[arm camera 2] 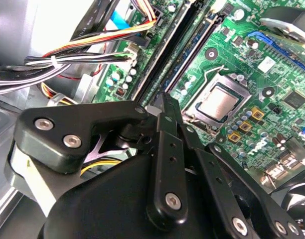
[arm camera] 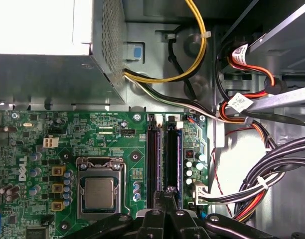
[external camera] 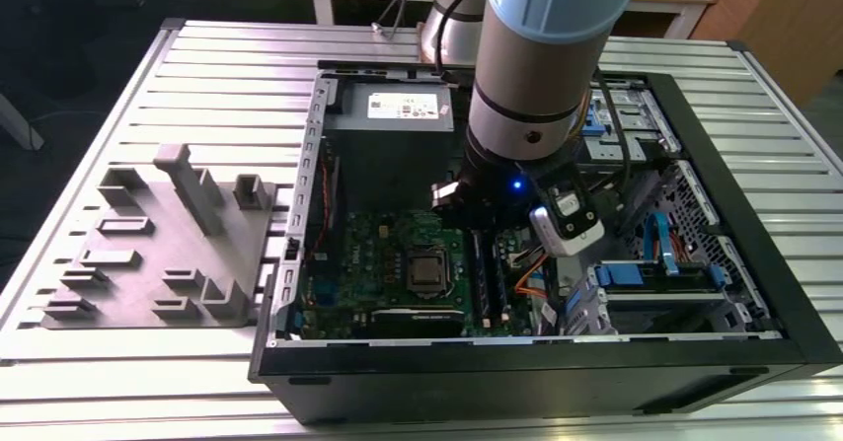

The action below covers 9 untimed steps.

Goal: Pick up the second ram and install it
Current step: 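Press down the second ram until it locks into place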

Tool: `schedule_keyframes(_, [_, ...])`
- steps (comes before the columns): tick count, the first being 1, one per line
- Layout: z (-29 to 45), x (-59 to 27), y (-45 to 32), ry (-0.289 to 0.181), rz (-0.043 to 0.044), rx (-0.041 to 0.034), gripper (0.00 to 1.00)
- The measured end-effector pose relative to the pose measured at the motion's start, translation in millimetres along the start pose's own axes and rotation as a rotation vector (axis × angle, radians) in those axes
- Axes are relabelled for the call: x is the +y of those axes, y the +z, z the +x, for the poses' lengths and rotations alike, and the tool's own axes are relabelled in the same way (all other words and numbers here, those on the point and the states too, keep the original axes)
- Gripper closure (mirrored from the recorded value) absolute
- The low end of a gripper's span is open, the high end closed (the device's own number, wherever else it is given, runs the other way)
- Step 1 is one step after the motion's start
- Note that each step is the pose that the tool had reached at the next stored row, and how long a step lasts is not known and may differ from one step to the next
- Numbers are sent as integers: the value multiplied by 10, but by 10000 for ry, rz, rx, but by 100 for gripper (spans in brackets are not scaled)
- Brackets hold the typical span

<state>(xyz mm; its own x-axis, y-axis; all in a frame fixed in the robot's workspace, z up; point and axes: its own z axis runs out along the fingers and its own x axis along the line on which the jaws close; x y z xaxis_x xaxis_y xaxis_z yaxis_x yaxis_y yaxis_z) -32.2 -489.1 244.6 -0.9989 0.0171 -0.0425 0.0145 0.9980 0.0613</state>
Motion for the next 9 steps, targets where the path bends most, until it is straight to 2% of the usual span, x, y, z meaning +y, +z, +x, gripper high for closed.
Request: schedule_keyframes(9, [7, 53, 17, 3, -62, 1, 93])
